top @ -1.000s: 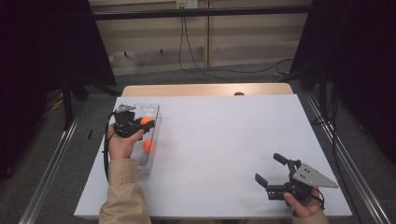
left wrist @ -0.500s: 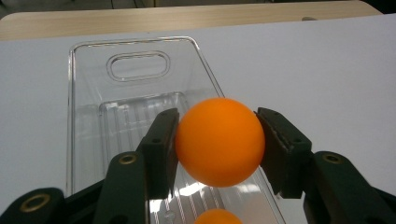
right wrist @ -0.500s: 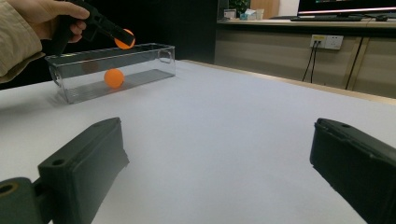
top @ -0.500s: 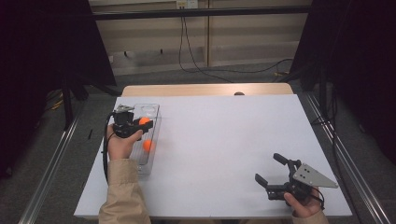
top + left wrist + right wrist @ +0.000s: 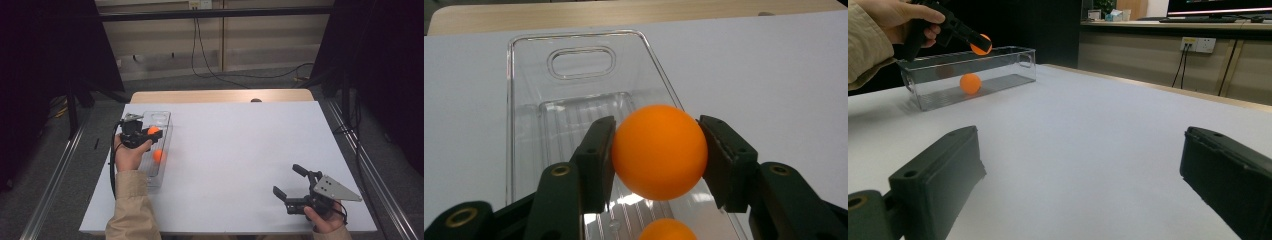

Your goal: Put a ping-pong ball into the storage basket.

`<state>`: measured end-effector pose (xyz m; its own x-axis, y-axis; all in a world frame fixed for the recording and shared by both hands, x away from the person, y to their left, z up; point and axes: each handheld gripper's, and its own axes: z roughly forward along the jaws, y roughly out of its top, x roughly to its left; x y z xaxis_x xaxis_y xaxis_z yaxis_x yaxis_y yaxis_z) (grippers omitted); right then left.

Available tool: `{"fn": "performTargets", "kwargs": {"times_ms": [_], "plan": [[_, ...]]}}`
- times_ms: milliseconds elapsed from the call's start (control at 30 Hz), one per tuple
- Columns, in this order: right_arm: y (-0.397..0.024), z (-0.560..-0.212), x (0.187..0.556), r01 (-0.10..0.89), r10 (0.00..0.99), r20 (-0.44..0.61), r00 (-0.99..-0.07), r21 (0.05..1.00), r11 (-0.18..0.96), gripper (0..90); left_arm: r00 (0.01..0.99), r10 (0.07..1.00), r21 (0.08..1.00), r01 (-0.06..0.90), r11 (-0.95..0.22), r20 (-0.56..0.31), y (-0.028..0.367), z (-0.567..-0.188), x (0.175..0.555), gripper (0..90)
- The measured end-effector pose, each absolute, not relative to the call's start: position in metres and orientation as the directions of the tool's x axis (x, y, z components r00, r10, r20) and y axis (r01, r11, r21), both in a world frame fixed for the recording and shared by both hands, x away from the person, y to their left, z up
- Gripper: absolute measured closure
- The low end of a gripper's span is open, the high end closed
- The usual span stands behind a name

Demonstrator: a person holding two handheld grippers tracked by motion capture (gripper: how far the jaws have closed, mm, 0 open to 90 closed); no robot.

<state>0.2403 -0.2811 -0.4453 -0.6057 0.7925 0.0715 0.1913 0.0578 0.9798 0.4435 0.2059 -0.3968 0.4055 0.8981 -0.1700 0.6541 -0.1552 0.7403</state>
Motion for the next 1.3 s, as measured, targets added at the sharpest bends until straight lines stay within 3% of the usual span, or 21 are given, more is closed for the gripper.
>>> {"fn": "performTargets", "kwargs": {"times_ms": [500, 1300], "plan": [[-0.2810, -0.4453, 0.2404, 0.190, 0.793, 0.071, -0.606, 0.980, 0.057, 2.5, 0.387, 0.909, 0.727, 0.668, -0.159, -0.157, 0.2071, -0.4017, 0.4445, 50.6], [-0.2815, -0.4453, 0.2406, 0.191, 0.794, 0.071, -0.603, 0.980, 0.057, 2.4, 0.402, 0.898, 0.745, 0.652, -0.143, -0.180, 0.2027, -0.3933, 0.4361, 30.6]]}}
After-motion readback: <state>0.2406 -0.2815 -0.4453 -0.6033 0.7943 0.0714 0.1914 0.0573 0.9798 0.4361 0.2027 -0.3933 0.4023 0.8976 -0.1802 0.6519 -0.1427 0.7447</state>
